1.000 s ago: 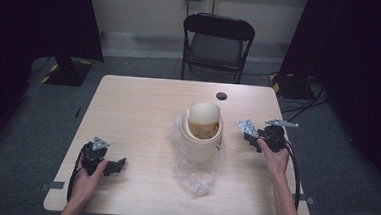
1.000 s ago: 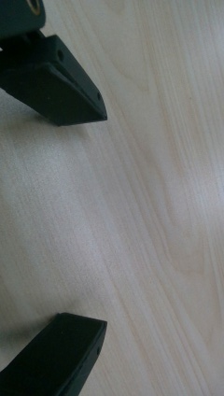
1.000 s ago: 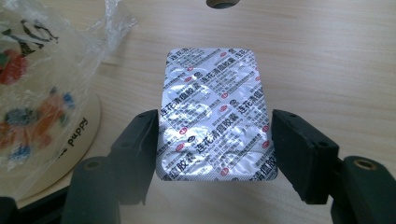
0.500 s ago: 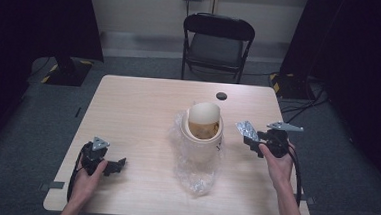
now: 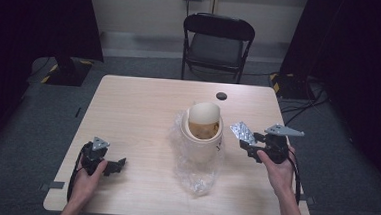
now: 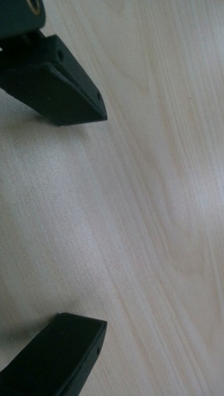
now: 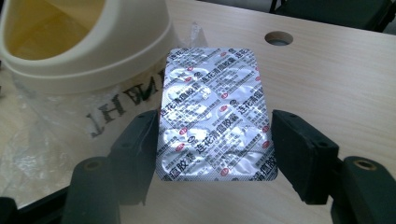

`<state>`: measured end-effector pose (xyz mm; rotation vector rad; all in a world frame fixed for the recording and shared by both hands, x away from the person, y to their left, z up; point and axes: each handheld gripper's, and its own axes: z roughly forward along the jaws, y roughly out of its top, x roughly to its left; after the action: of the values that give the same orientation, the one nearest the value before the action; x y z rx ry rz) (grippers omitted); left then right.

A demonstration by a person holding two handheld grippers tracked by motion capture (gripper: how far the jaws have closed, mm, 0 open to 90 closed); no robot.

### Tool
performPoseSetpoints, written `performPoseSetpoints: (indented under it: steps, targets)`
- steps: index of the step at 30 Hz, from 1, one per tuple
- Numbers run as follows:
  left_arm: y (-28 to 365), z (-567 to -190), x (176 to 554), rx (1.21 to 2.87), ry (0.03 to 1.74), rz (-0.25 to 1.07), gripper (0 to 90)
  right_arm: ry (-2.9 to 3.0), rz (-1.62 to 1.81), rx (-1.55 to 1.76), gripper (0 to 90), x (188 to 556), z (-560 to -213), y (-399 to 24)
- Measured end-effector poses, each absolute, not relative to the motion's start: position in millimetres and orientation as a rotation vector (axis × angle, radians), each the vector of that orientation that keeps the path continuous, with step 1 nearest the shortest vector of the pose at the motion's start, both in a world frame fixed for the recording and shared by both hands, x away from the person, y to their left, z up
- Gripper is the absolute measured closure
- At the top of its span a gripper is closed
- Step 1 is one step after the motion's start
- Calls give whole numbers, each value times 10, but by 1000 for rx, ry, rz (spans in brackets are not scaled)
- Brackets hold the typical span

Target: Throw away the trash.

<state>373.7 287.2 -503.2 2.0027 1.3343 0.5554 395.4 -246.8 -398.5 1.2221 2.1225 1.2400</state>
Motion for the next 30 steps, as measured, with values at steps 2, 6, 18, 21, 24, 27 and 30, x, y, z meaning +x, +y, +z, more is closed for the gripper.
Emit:
performPoseSetpoints:
  steps: [2,6,18,21,24,27,30]
  targets:
    - [2872,-5032,3737,2003,1334,555,20,2128,1250,1199,343,3912,-3942,-2447]
    - [2872,-5032,3737,2003,1334,556,20,2131,1277,1176,343,3828,-3862,-2411]
    - [2872,-5031,3737,2004,1334,555,20,2181,1362,1076,343,3674,-3679,-2197]
    - [2872,-5032,3737,2003,1334,555,20,2212,1367,1045,343,3651,-3658,-2107]
    - [2872,-5032,3737,2003,1334,555,20,2223,1375,1039,343,3654,-3655,-2062]
    - [2872,-5032,3737,2003,1334,556,20,2246,1381,1019,344,3662,-3655,-1990]
    - [2872,-5032,3737,2003,1334,555,20,2266,1377,1009,343,3681,-3659,-1922]
